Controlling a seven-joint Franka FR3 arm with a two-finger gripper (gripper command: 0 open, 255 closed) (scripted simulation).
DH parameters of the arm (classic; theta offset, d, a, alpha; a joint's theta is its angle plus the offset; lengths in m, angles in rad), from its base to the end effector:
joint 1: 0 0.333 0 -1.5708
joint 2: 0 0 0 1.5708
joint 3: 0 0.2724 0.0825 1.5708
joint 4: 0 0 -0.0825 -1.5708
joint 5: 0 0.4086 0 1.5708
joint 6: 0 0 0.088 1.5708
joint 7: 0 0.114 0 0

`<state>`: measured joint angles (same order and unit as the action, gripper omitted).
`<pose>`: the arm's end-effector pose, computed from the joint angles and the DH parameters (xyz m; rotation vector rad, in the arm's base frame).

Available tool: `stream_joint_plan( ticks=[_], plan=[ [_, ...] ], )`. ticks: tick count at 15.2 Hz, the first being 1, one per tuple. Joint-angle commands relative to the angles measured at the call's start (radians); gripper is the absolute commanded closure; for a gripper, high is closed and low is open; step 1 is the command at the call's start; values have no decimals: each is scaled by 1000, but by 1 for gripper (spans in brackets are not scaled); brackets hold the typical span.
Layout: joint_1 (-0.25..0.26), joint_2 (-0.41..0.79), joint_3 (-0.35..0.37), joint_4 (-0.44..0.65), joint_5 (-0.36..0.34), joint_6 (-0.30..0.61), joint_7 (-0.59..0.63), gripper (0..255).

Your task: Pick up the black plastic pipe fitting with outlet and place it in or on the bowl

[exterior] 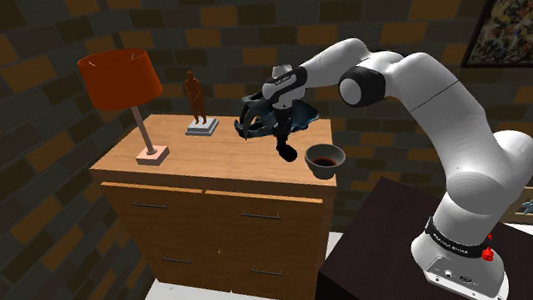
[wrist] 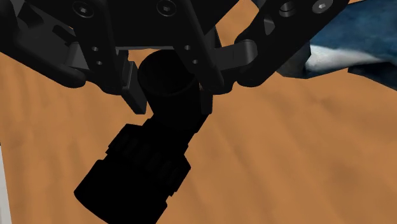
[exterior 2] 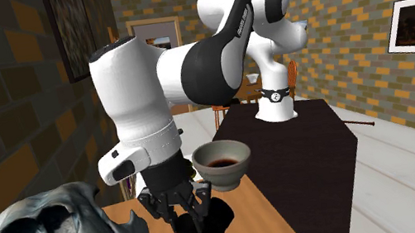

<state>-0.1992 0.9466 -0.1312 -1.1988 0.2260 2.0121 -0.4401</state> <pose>0.7018 -0.2037 0.1516 -3.0094 -0.0716 0.1244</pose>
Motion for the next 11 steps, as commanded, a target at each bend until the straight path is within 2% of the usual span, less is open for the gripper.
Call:
stream_joint_plan(
  ticks=[1, 11],
  plan=[
    [1, 2, 2, -3, 1, 0, 0, 255],
    [3, -37, -2, -1, -4, -41, 5, 255]
  ],
)
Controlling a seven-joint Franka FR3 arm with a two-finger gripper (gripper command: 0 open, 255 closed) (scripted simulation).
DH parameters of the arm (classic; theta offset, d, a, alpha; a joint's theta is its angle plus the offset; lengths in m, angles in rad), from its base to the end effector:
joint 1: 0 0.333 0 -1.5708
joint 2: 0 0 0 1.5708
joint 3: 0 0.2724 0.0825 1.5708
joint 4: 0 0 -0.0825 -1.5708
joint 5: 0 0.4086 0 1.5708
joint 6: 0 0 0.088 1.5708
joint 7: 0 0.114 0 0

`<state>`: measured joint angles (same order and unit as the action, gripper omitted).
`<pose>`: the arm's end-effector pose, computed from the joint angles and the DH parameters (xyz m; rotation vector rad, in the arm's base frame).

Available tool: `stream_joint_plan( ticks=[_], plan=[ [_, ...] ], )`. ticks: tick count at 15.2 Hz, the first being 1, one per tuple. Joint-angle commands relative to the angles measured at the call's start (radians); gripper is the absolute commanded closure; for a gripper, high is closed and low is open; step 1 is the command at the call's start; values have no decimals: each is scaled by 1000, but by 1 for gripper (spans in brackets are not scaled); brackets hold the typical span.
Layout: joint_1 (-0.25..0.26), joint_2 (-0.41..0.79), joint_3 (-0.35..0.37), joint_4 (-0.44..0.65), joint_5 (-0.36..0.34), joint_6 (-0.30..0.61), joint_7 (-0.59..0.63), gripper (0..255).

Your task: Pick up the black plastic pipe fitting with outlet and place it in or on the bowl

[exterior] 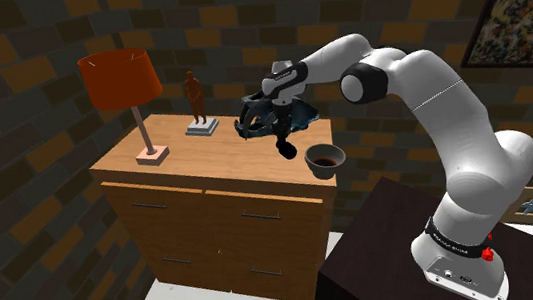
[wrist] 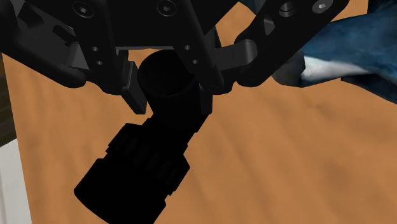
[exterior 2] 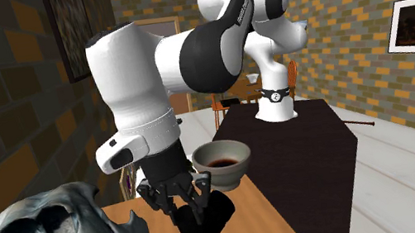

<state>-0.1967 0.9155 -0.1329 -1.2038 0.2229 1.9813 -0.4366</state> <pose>0.7024 -0.2023 0.1698 -3.0061 -0.0739 0.1307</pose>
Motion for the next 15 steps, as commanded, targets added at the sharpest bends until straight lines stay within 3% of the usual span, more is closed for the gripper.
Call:
stream_joint_plan(
  ticks=[1, 15],
  plan=[
    [1, -13, -1, 5, -2, -18, 3, 255],
    [2, -99, -10, 46, -15, -145, 19, 255]
  ],
)
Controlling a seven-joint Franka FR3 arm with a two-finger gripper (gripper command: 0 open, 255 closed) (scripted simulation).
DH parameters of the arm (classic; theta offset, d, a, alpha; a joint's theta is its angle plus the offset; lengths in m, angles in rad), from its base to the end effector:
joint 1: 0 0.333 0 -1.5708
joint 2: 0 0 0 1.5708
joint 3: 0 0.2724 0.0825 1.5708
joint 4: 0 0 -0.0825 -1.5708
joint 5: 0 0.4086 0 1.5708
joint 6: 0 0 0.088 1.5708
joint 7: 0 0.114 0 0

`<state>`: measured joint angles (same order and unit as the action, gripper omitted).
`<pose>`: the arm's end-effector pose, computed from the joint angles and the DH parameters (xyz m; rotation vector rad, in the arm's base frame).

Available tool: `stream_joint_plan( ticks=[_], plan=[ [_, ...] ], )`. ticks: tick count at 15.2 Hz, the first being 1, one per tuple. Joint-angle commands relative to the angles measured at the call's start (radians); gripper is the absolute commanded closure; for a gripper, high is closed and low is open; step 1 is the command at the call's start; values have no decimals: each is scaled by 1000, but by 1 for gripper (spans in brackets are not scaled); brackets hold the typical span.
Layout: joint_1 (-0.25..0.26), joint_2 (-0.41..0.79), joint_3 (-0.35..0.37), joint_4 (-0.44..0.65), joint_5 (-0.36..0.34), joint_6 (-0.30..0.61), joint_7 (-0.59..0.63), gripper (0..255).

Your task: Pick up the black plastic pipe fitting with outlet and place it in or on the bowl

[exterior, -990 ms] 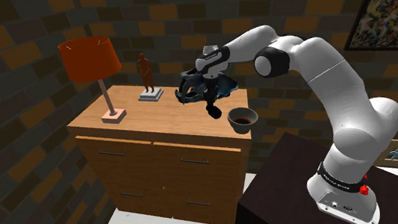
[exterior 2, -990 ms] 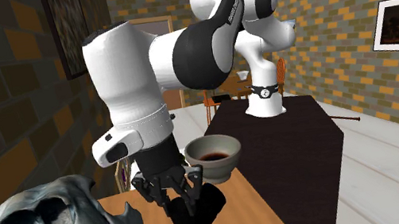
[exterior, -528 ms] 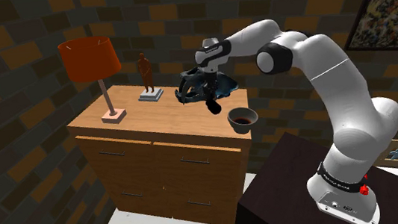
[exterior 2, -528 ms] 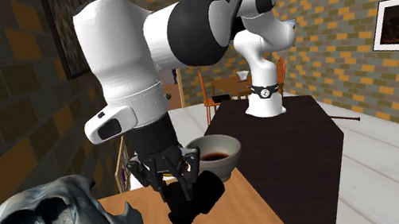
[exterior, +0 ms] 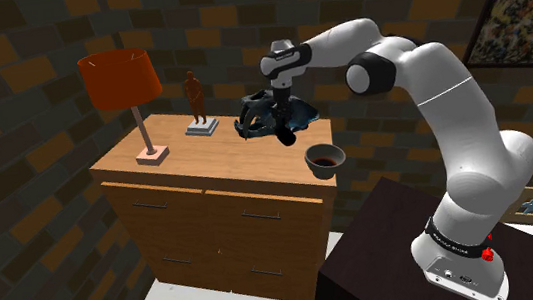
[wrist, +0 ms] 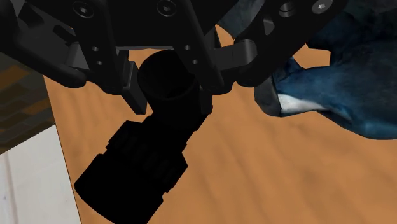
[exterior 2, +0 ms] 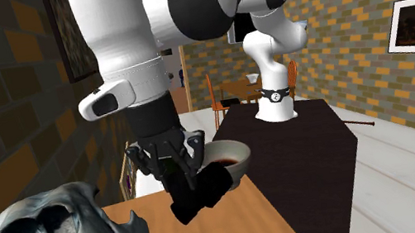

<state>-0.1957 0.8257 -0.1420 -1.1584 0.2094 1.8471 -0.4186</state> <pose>0.7076 -0.2036 0.2476 -3.0060 -0.0738 0.1310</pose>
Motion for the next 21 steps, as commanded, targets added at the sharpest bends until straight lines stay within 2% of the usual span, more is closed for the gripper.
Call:
stream_joint_plan(
  ticks=[1, 13, 16, 21],
  plan=[
    [0, -14, -1, 7, -2, -20, 3, 255],
    [-5, -50, -5, 101, -10, -150, 19, 255],
    [10, -223, -19, -175, -19, -49, -10, 255],
    [21, -447, -40, -502, -42, 53, -44, 255]
  ],
)
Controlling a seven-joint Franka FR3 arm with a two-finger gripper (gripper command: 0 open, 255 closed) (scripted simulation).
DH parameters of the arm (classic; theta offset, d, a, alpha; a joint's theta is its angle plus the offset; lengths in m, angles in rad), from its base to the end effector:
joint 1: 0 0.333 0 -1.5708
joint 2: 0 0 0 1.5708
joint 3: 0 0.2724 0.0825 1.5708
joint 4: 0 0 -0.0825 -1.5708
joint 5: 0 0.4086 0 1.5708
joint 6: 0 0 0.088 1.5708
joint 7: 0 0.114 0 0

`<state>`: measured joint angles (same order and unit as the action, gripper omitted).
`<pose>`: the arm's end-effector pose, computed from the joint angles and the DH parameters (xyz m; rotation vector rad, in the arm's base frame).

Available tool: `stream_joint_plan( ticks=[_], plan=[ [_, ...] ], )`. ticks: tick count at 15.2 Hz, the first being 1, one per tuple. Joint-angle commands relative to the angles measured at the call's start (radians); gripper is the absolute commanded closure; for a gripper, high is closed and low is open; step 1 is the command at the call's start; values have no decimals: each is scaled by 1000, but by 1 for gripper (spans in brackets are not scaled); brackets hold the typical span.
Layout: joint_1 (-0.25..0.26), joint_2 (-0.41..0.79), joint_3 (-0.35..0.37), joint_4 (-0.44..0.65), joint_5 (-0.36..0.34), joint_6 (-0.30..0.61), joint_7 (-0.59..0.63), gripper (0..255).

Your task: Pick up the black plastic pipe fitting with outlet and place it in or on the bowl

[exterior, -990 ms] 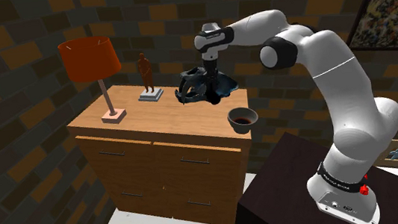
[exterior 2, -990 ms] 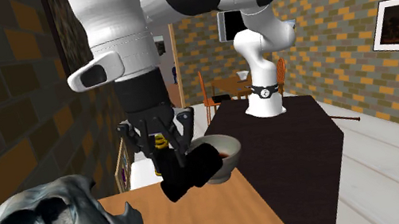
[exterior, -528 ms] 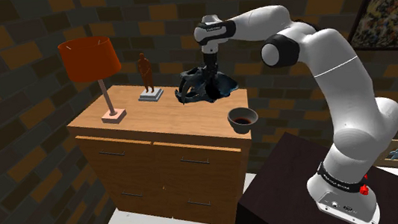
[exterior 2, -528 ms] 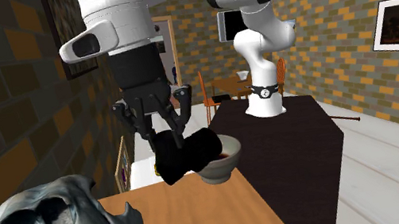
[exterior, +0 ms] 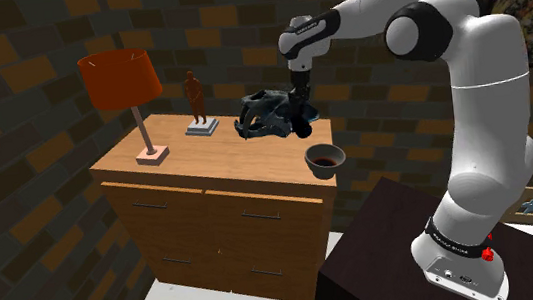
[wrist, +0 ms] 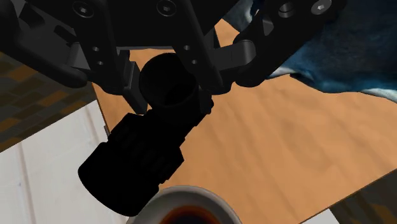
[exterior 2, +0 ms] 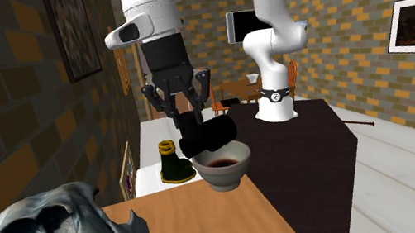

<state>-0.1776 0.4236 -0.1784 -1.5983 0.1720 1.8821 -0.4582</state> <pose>0.6291 -0.2089 0.3224 -3.0067 -0.0740 0.1308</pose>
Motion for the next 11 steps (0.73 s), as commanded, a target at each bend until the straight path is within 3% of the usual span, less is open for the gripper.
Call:
stream_joint_plan(
  ticks=[1, 8, 11],
  plan=[
    [4, -85, -8, -118, -11, 33, -10, 255],
    [-3, -354, -37, -451, -63, 100, -38, 255],
    [-4, -336, -36, -472, -57, 138, -45, 255]
  ],
)
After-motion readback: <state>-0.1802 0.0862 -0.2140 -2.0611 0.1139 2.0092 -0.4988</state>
